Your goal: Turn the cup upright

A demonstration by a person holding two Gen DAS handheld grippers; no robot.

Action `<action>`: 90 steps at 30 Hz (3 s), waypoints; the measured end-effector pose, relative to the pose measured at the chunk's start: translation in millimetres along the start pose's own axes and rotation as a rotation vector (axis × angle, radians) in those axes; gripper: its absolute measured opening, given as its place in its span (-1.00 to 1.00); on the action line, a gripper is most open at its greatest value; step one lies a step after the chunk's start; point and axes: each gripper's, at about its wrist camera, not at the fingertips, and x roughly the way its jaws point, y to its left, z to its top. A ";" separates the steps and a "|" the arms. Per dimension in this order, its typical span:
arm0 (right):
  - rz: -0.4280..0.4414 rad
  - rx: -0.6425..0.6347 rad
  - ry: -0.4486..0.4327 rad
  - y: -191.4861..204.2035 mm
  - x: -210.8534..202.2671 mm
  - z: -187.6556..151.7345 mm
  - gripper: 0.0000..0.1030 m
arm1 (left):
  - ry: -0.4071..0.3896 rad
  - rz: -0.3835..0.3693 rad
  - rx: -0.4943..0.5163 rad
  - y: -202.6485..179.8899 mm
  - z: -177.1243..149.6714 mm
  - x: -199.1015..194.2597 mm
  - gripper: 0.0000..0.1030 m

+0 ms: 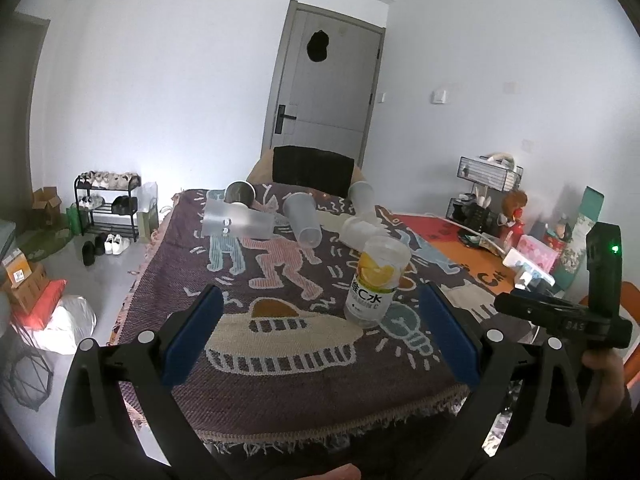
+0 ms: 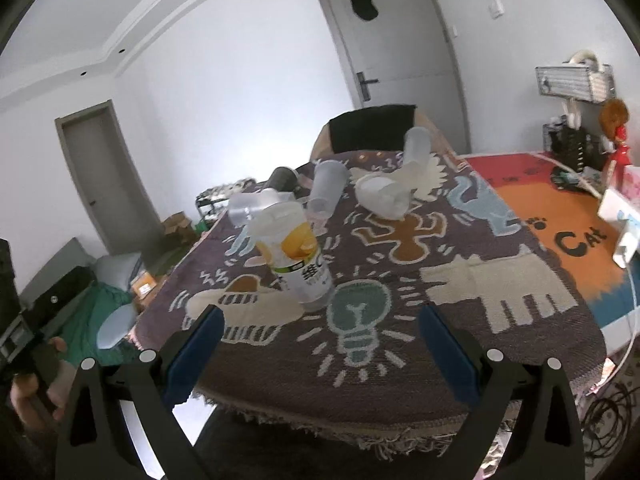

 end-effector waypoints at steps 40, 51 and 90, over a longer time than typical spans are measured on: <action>-0.002 -0.015 -0.012 3.9 -2.4 -9.9 0.85 | -0.008 0.013 0.048 -12.5 -4.0 -8.4 0.89; 0.004 -0.014 -0.008 5.2 -1.7 -10.2 0.85 | -0.003 0.014 0.047 -9.3 -5.8 -6.9 0.89; 0.010 -0.019 -0.004 4.3 -1.4 -11.9 0.85 | 0.010 0.026 0.036 0.8 -13.4 -3.6 0.89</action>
